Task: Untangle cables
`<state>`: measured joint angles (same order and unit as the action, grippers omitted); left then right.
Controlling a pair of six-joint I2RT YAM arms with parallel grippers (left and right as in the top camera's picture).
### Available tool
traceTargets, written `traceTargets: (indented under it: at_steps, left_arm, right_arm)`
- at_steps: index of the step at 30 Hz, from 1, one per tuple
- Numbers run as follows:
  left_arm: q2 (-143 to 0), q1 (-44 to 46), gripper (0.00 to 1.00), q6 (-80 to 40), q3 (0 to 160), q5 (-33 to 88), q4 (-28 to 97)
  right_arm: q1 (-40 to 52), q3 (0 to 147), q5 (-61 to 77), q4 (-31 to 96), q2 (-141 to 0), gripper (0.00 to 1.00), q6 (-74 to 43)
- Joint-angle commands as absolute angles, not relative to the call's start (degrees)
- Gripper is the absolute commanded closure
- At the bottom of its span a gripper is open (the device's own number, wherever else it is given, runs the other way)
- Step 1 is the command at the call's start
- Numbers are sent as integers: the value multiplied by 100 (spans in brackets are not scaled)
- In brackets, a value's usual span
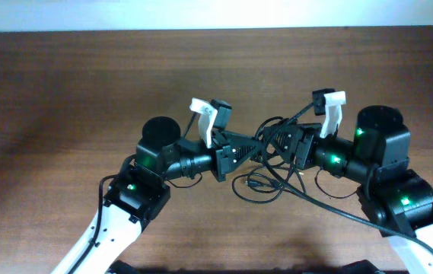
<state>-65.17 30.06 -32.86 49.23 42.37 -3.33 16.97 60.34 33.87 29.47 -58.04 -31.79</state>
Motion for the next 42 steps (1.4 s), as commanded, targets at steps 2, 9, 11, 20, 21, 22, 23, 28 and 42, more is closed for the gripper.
traceTargets:
  at_steps: [2,9,11,20,21,22,23,28,42]
  left_arm:
    - [-6493,3221,100,-3319,4982,4499,-408]
    - [-6493,3221,100,-3317,4982,4154,-403]
    - [-6493,3221,100,-3317,4982,3994,-379]
    - [-6493,3221,100,-3321,4982,2991,482]
    - [-6493,3221,100,-3321,4982,2991,480]
    - [-6493,3221,100,-3321,4982,2989,482]
    - [-6493,3221,100,-3321,4982,2991,482]
    - [-6493,3221,100,-3321,4982,2993,489]
    - [-6493,3221,100,-3365,4982,3208,486]
  right_arm:
    - [1726,6104,3446,2803,-5955,72,-3221]
    - [1726,6104,3603,2759,-5951,90,-3194]
    - [1726,6104,3682,2759,-5951,96,-3177]
    - [1726,6104,3688,2762,-5450,96,-2980]
    - [1726,6104,3686,2762,-5391,96,-2978]
    - [1726,6104,3686,2762,-5332,96,-2921]
    - [1726,6104,3686,2764,-5242,96,-2912]
    - [1726,6104,3688,2766,-5009,96,-2915]
    - [1726,6104,3638,3122,-4963,96,-2545]
